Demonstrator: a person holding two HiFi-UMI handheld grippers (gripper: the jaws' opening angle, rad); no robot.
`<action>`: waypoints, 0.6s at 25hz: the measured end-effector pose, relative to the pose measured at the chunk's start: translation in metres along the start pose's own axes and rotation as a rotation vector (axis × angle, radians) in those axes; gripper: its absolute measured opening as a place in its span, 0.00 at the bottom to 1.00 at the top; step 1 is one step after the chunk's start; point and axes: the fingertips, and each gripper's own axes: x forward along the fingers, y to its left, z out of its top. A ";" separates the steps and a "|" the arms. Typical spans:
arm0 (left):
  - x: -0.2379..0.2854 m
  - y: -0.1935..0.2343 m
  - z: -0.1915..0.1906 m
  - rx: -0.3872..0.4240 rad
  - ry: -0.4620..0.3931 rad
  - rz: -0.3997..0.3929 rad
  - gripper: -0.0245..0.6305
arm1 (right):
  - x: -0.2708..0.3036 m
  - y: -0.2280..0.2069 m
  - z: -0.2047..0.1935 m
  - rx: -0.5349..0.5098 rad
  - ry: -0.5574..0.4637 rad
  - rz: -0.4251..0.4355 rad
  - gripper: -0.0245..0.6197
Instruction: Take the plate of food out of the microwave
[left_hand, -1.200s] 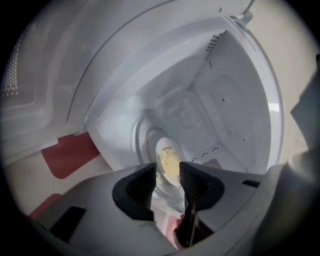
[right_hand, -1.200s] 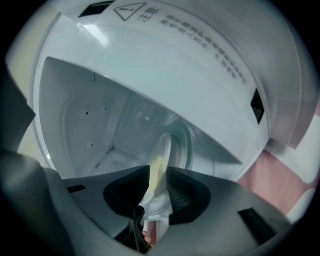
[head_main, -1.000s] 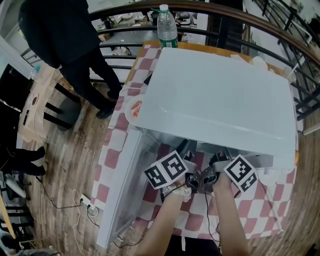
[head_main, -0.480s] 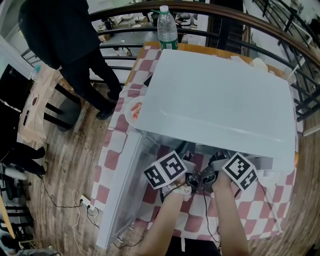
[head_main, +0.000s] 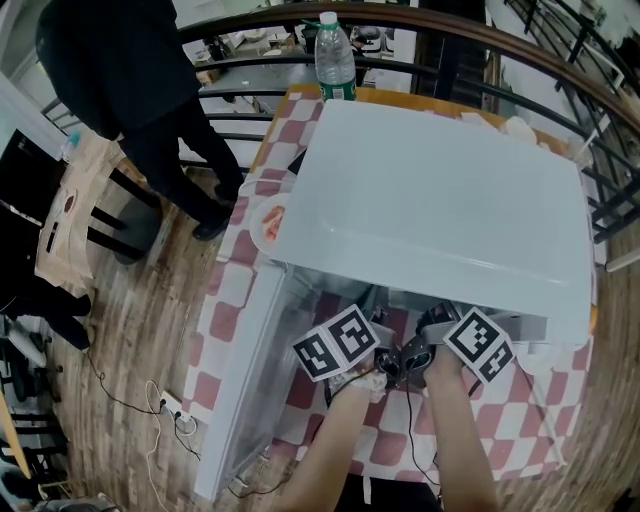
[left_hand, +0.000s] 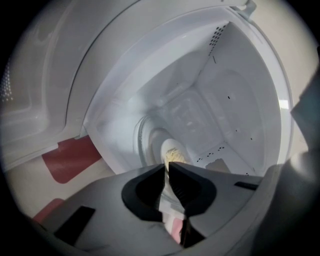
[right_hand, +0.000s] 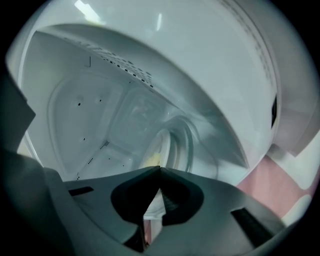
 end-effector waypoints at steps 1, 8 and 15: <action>-0.001 0.000 -0.001 0.002 0.004 -0.002 0.10 | -0.001 0.000 -0.001 0.004 0.005 0.004 0.03; -0.018 -0.005 -0.019 0.070 0.030 -0.009 0.06 | -0.012 0.000 -0.020 0.041 0.042 0.027 0.03; -0.022 -0.002 -0.007 0.015 -0.007 -0.011 0.09 | -0.019 -0.002 -0.014 0.019 0.010 0.021 0.03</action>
